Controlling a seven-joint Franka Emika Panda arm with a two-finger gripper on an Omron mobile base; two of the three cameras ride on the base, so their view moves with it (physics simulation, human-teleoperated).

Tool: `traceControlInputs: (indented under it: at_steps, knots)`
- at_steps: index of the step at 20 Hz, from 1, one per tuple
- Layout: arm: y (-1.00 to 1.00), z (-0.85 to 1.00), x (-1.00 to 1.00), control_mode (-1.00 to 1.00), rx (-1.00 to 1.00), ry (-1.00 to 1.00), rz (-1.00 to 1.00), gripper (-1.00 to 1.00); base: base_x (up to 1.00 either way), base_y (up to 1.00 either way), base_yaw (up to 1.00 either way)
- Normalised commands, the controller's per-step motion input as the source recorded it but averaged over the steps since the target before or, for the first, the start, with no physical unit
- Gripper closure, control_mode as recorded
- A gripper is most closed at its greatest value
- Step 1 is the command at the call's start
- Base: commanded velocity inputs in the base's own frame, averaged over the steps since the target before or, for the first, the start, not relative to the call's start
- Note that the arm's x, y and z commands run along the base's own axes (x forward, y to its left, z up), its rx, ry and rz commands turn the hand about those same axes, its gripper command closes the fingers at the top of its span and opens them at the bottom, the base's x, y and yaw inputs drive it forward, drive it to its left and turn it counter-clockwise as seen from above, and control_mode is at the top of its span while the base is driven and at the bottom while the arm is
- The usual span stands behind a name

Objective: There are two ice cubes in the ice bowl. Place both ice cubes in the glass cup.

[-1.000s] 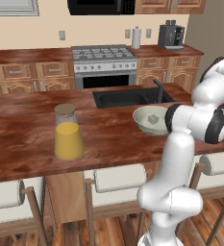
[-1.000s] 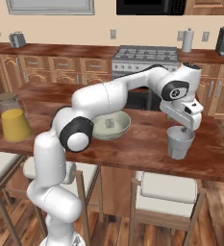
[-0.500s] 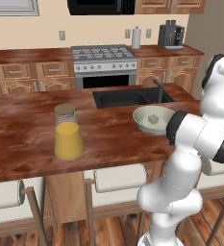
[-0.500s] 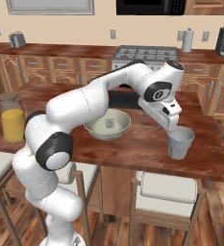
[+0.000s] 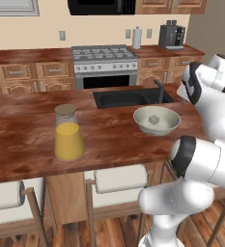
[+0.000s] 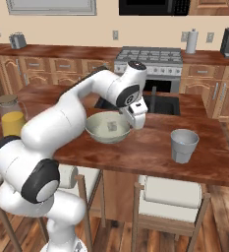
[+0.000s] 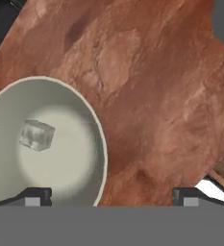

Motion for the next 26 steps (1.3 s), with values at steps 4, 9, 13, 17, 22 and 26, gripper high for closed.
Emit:
traceControlInputs:
  at_steps: [4,9,13,17,22,26]
  knots:
    - [0.98,0.0,0.69,-1.0,0.0,0.0,-0.05,-1.0,0.0,0.0,0.0]
    - [0.48,-0.09,0.55,-1.0,-0.09,0.0,0.1,-1.0,0.0,0.0,0.0]
    - [0.15,-0.18,0.56,-1.0,-0.1,0.07,0.35,-1.0,0.0,0.0,0.0]
    - [0.0,-0.31,0.33,-1.0,-0.12,0.06,0.58,-1.0,0.0,0.0,0.0]
    - [0.0,-0.46,0.21,-1.0,-0.13,0.05,0.61,-1.0,0.0,0.0,0.0]
    - [0.0,-0.56,0.19,-1.0,-0.22,0.07,0.35,-1.0,0.0,0.0,0.0]
